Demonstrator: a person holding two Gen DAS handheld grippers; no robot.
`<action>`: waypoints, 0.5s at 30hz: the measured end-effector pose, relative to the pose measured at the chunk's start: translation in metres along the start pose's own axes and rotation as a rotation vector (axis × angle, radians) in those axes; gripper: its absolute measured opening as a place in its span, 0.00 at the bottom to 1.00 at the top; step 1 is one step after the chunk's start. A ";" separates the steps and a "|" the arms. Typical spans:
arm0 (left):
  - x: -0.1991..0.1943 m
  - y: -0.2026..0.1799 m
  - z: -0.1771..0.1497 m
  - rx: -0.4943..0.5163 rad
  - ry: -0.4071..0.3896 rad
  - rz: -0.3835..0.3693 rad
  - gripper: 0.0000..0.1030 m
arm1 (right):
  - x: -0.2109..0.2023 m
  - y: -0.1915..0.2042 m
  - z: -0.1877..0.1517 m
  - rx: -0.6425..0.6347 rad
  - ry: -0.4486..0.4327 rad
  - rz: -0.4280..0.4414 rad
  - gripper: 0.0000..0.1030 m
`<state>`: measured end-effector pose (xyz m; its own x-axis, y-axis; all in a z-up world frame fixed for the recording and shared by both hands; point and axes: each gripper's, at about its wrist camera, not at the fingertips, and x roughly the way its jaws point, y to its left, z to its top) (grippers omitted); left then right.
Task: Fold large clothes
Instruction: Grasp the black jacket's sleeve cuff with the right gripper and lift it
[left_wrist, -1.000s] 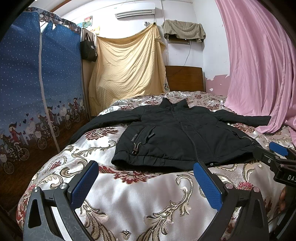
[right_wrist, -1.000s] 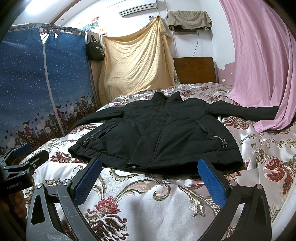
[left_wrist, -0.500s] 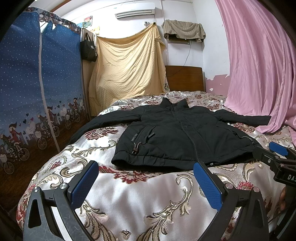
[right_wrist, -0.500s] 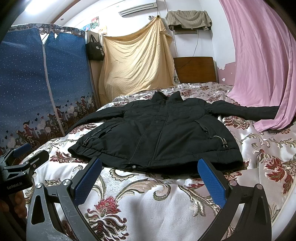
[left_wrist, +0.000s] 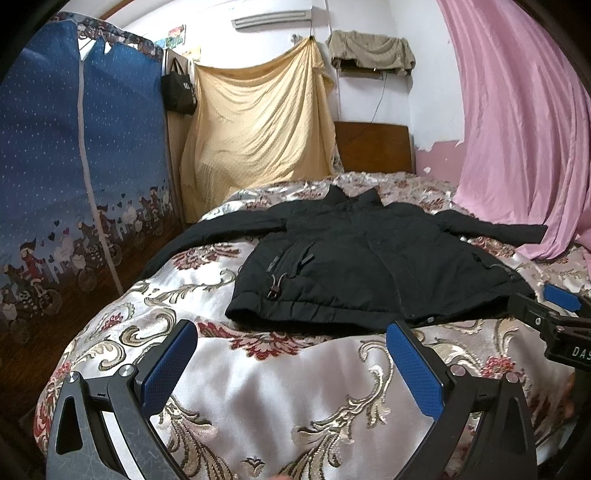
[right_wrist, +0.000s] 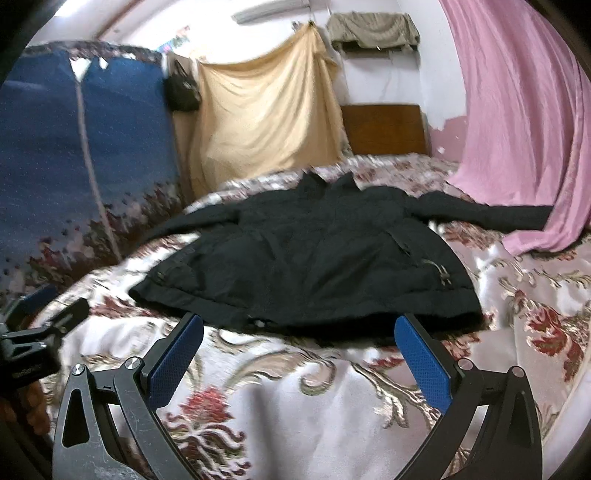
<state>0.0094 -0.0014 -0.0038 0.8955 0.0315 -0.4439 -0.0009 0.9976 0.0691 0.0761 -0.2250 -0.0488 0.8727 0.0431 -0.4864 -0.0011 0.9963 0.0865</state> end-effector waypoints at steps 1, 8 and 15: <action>0.003 0.001 -0.001 0.000 0.014 -0.001 1.00 | -0.002 -0.002 -0.002 0.001 0.025 -0.020 0.99; 0.023 0.001 0.010 0.002 0.101 -0.020 1.00 | 0.013 -0.018 0.005 -0.001 0.153 -0.133 0.99; 0.052 -0.016 0.042 0.063 0.165 -0.038 1.00 | 0.020 -0.031 0.030 -0.070 0.200 -0.169 0.99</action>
<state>0.0745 -0.0181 0.0097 0.8093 0.0091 -0.5873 0.0635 0.9927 0.1030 0.1079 -0.2575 -0.0349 0.7495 -0.1170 -0.6516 0.0961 0.9931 -0.0677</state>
